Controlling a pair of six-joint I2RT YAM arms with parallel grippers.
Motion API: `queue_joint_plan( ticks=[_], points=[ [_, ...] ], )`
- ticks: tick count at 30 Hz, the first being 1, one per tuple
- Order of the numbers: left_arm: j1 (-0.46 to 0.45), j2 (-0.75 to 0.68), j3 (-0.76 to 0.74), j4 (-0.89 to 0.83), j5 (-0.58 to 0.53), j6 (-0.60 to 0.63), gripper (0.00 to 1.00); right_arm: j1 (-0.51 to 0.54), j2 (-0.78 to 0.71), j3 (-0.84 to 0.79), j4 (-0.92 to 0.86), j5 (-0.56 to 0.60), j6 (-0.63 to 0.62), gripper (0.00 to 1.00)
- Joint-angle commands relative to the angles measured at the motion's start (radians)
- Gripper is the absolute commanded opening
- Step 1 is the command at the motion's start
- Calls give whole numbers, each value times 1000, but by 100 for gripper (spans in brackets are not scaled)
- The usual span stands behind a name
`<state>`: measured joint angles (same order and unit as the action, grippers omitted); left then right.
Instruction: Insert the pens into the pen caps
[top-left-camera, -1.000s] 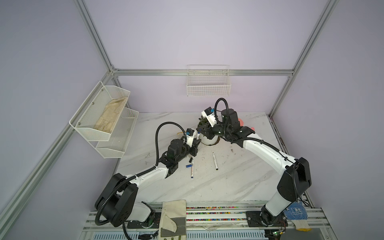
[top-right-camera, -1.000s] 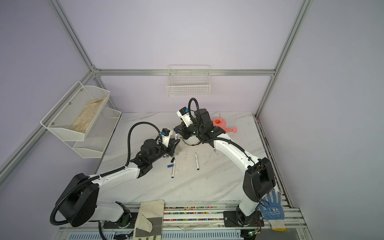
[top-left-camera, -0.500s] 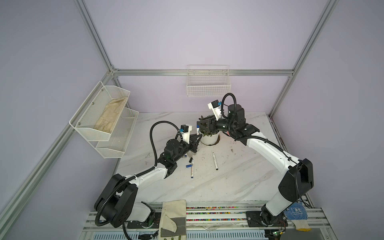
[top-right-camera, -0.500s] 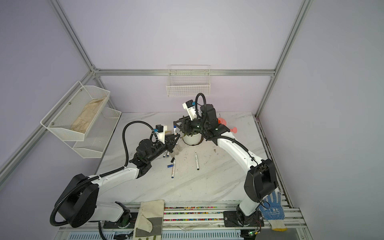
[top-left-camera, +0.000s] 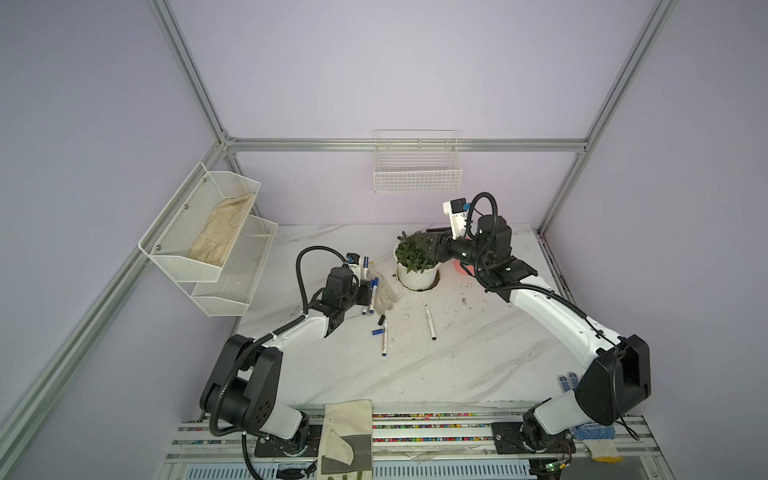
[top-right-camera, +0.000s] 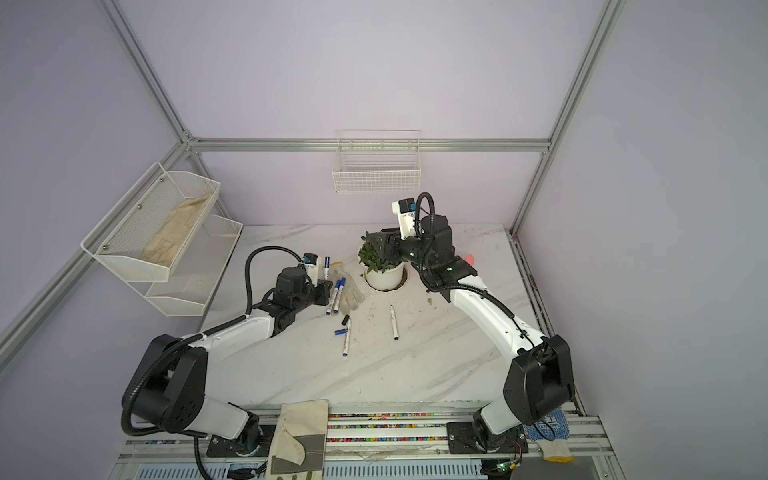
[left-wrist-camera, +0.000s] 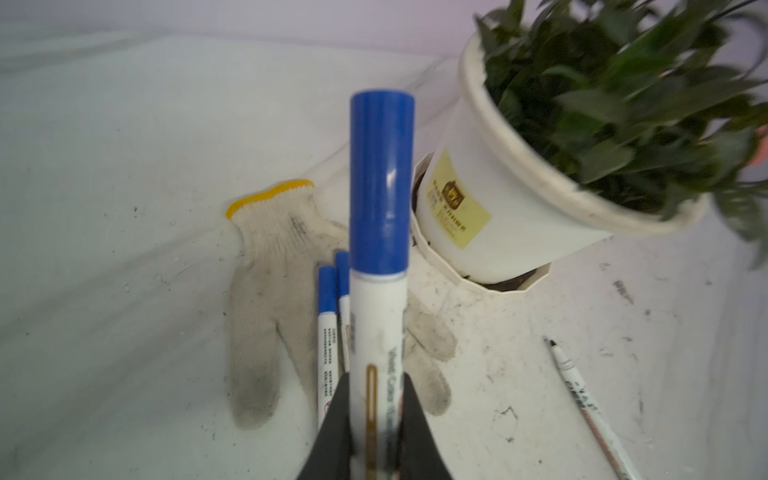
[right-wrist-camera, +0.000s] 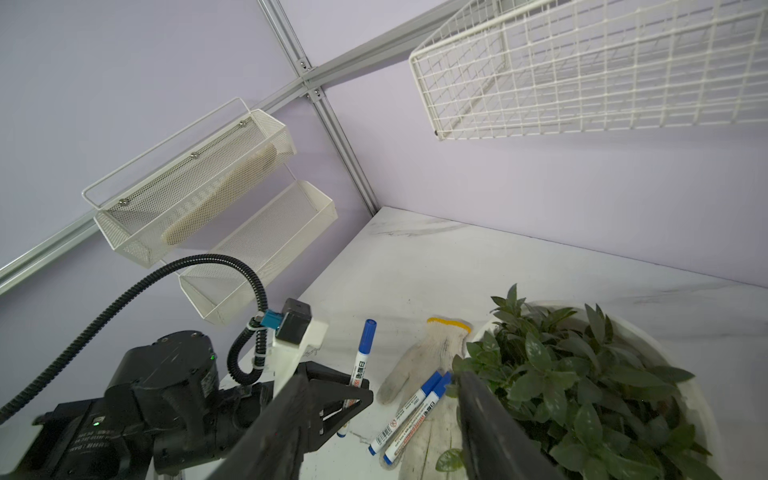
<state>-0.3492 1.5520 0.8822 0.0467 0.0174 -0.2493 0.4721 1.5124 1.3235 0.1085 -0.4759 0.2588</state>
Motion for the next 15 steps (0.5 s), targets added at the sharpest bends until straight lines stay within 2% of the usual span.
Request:
queue_joint_plan(
  ticks=[1, 11, 15],
  points=[
    [35, 62, 158, -174, -34, 88, 0, 2, -1, -5, -5, 33, 11, 58],
    [65, 243, 311, -249, -17, 112, 0, 2, -11, -21, -45, 73, -5, 58],
    [69, 287, 350, -263, -23, 106, 7, 1, -16, -20, -62, 85, -19, 57]
  ],
)
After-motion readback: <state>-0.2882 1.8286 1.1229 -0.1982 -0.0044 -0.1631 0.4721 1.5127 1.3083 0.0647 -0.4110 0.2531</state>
